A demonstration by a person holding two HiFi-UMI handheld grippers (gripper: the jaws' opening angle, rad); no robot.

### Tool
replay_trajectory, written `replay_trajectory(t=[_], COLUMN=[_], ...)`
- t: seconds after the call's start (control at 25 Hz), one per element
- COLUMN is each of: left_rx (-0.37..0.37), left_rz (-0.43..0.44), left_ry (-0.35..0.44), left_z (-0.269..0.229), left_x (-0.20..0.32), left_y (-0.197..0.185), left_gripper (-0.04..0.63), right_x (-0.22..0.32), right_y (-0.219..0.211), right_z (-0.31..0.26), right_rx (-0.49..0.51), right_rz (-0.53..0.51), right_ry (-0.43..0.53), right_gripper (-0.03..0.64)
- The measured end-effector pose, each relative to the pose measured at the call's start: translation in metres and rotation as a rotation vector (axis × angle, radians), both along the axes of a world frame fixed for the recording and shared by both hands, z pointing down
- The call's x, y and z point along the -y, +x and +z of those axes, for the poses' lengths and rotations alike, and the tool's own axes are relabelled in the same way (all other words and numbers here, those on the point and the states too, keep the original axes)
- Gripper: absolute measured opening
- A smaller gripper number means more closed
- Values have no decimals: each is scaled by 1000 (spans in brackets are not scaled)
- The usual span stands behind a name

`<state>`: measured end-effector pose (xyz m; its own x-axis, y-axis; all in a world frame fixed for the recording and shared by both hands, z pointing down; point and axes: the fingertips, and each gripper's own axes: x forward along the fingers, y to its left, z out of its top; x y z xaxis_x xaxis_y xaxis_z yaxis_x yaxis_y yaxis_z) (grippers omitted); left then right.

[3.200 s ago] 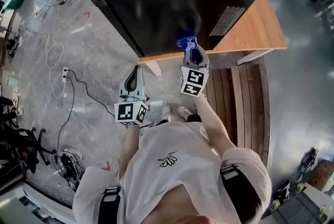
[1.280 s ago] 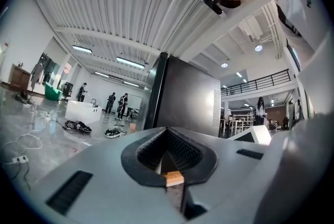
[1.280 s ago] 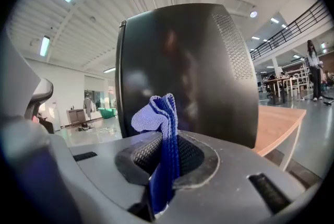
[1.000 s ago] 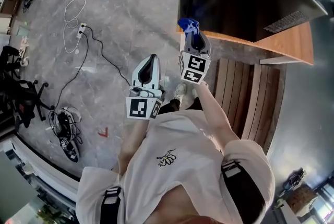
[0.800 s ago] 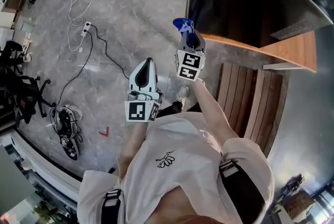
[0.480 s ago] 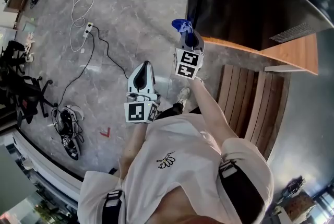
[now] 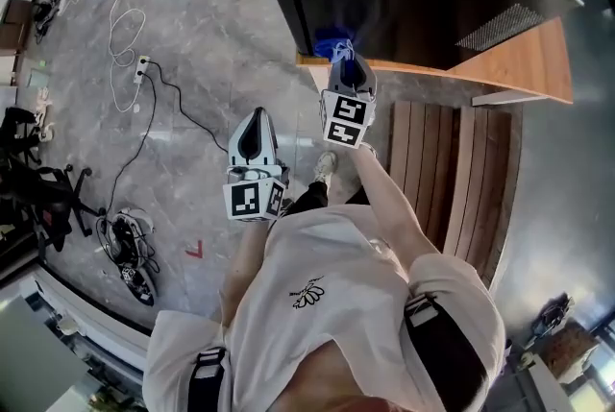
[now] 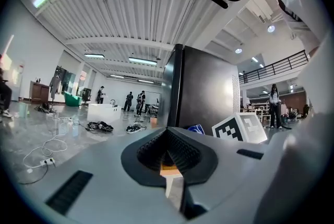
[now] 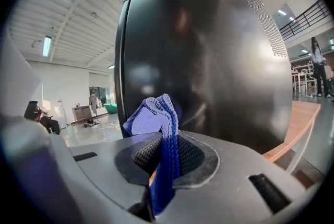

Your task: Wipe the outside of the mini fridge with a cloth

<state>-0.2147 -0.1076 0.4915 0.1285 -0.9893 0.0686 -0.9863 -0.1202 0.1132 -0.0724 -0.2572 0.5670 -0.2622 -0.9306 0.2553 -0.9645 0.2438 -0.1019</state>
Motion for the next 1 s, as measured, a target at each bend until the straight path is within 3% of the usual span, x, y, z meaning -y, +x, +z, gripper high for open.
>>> replay_trajectory(t=[0.64, 1.0], left_rx=[-24, -18], left_rz=[113, 156], left_ry=[13, 11], left_z=[0, 6], left_x=[21, 29], left_y=[117, 166], left_gripper=[5, 5], right_x=[4, 8], right_y=[206, 276], right_z=[2, 6], right_rx=[-91, -119], right_rz=[255, 338], right_ry=[6, 2], right_gripper=[61, 61])
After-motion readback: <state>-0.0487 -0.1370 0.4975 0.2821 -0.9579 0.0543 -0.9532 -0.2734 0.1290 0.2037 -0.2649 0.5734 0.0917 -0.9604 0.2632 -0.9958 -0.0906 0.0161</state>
